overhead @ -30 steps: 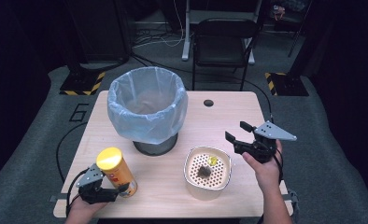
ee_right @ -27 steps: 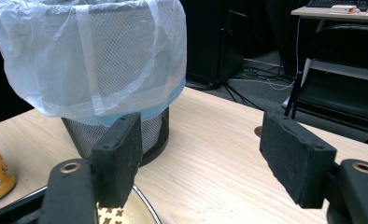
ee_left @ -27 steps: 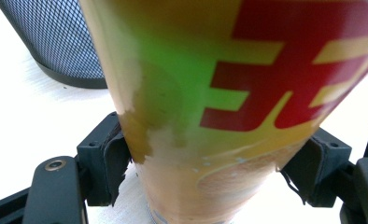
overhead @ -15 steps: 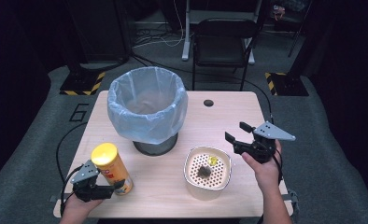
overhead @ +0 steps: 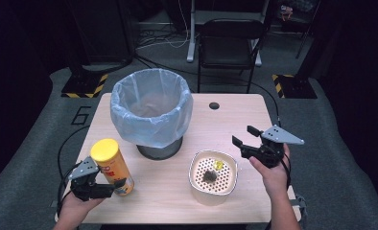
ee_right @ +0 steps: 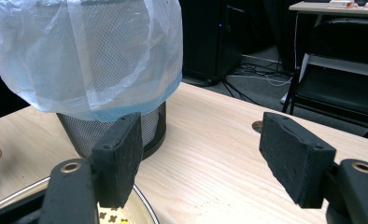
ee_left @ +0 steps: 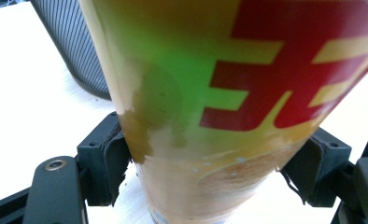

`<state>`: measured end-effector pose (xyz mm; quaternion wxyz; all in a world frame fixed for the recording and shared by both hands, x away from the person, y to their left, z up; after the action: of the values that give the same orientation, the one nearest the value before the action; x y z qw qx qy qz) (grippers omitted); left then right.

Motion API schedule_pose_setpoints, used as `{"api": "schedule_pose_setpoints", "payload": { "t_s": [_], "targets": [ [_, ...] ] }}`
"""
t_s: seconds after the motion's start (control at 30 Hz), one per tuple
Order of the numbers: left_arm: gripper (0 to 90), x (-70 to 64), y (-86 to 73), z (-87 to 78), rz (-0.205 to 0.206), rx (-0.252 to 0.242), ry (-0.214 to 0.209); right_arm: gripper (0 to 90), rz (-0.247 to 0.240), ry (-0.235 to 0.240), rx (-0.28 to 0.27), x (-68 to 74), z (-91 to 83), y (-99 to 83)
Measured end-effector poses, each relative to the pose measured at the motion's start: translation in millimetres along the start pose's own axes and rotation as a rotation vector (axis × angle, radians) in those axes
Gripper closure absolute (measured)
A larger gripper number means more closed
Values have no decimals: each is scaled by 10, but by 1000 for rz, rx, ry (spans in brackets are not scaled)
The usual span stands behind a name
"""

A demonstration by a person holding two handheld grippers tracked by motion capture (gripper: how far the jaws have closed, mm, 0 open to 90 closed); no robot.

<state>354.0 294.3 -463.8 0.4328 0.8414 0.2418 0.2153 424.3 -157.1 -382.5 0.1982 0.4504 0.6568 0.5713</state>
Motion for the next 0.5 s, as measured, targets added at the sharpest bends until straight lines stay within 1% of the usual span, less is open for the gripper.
{"api": "schedule_pose_setpoints", "payload": {
  "t_s": [0.03,0.07,0.1,0.2,0.23,0.33,0.37,0.4,0.47,0.5],
  "targets": [
    [242,-3,22,-7,-6,0,-3,300,4,-2,2,-1,1,-4],
    [242,1,64,-22,0,-1,-5,301,2,-3,3,-5,1,-6],
    [242,0,87,-31,-5,0,-8,301,3,-2,4,-4,3,-9],
    [242,13,207,-72,-2,-2,-8,300,1,0,4,-4,5,-10],
    [242,21,260,-94,4,0,-6,300,2,2,4,-3,4,-11],
    [242,30,352,-134,-1,1,-8,300,1,2,5,-5,0,-13],
    [242,39,390,-151,3,-1,-2,300,1,2,6,-8,0,-15],
    [242,45,429,-165,-1,-6,1,300,11,-1,9,-8,-6,-21],
    [242,61,503,-207,-5,-9,-10,300,7,2,5,-20,1,-21],
    [242,68,541,-223,-11,-16,-6,300,8,1,9,-23,0,-25]
  ]
}}
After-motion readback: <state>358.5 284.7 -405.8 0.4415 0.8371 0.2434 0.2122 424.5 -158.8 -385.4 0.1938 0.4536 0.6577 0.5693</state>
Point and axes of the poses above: each handheld gripper's, and its own axes: z roughly forward along the jaws, y roughly out of its top, x roughly to its left, the point moved 6 cm from there along z, roughly forward along the jaws, and after that the axes turned 14 degrees about z, right-handed, at the moved point
